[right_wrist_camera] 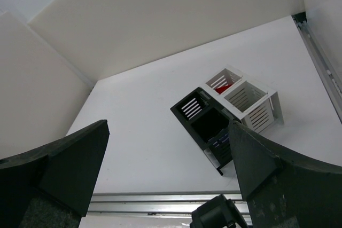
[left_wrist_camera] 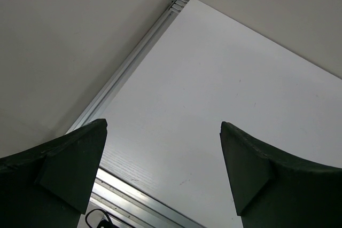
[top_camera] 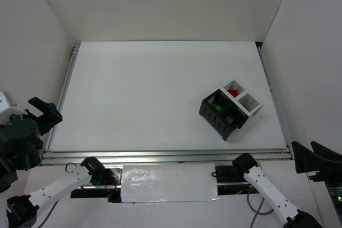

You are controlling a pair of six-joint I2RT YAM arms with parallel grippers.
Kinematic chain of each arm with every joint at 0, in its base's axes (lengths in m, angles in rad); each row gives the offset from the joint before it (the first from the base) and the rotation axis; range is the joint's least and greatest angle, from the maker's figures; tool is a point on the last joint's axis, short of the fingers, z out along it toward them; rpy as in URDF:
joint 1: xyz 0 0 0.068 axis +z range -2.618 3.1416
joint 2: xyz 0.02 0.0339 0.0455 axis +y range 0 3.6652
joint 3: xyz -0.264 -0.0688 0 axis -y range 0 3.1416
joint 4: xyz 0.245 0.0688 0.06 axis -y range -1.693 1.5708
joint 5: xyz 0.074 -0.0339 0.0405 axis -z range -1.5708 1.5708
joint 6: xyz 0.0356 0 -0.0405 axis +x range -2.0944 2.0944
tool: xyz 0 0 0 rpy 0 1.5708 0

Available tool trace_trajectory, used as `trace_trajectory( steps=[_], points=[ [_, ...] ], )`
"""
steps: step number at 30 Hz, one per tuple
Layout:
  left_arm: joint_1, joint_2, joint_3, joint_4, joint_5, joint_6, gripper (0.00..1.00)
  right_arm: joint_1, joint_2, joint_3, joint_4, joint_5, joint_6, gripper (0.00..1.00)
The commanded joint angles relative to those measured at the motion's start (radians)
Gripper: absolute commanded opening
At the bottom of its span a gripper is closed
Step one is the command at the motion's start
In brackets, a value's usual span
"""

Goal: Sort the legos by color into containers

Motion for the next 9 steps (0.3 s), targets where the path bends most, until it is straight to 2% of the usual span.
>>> trace_trajectory(
  steps=[1,9],
  points=[
    [0.007,-0.005,-0.009,0.053,0.013,0.032,1.00,0.011,-0.002,-0.013,-0.022,0.016,0.002,1.00],
    [0.007,-0.045,-0.051,0.151,0.074,0.085,1.00,0.020,0.001,-0.050,-0.009,0.024,0.007,1.00]
  ],
)
